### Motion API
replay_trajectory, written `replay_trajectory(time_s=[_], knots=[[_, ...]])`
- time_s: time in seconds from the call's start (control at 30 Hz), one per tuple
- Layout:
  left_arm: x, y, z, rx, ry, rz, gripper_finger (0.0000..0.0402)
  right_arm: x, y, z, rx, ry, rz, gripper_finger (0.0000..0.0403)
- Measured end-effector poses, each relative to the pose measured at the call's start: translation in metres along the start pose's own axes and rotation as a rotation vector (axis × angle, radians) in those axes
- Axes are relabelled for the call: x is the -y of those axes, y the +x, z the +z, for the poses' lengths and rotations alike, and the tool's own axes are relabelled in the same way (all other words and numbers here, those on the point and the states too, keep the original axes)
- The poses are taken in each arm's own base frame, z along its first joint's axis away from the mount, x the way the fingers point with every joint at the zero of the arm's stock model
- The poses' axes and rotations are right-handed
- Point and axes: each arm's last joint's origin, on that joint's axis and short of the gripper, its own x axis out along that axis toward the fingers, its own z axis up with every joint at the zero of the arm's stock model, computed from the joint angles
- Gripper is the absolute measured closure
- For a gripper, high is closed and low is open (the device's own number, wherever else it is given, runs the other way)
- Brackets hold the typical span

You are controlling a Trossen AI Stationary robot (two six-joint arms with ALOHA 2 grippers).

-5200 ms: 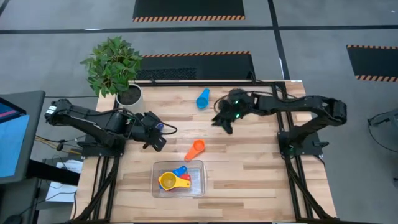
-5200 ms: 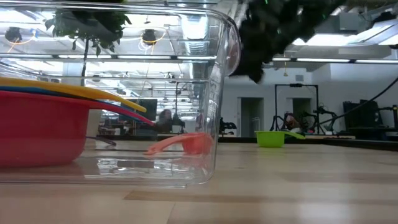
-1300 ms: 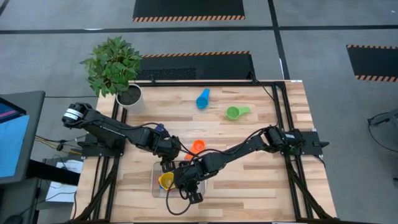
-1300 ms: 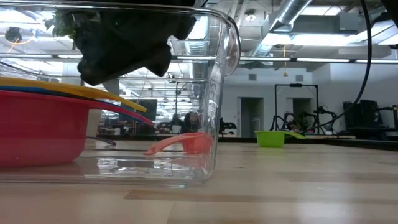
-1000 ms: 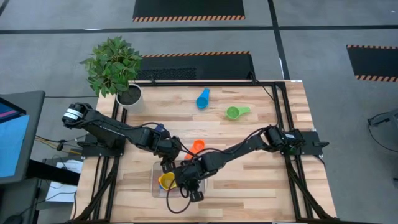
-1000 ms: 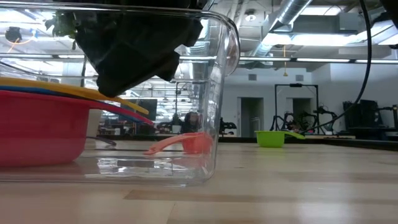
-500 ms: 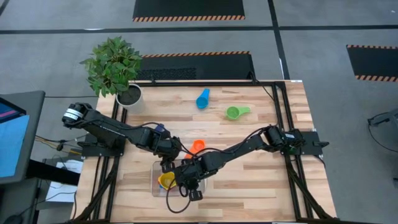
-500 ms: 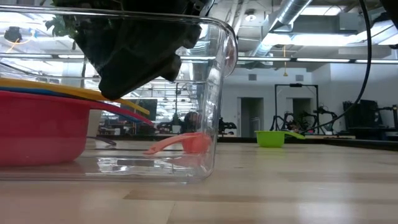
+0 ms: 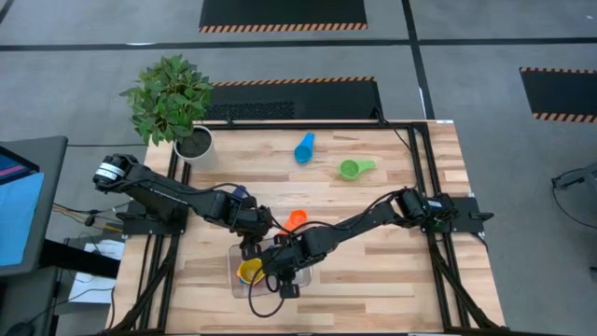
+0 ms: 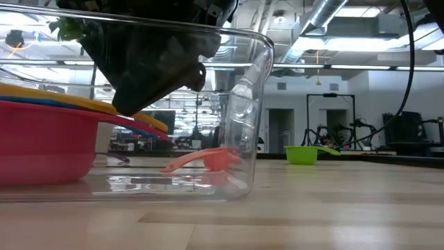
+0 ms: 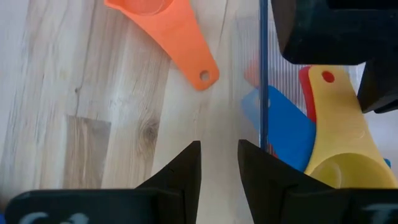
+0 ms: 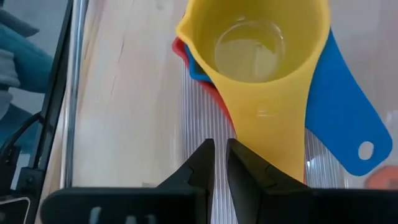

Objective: Nest measuring cups in basket
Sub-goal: Stack the yellow measuring cup on top of the blue measuring cup into the transparent bin

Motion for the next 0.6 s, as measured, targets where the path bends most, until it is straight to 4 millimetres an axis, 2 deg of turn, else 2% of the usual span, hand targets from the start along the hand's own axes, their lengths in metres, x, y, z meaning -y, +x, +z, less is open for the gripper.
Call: replay_trajectory(time_s=[0.3, 0.6], knots=[[0.0002, 0.0, 0.0001, 0.0, 0.014, -0.004, 0.0308, 0.0017, -0.0001, 0.0, 0.009, 0.032, -0.049, 0.0338], [-0.0052, 0.0002, 0.0017, 0.001, 0.046, 0.02, 0.0308, 0.0082, -0.001, 0.0013, -0.035, 0.047, 0.101, 0.0338]])
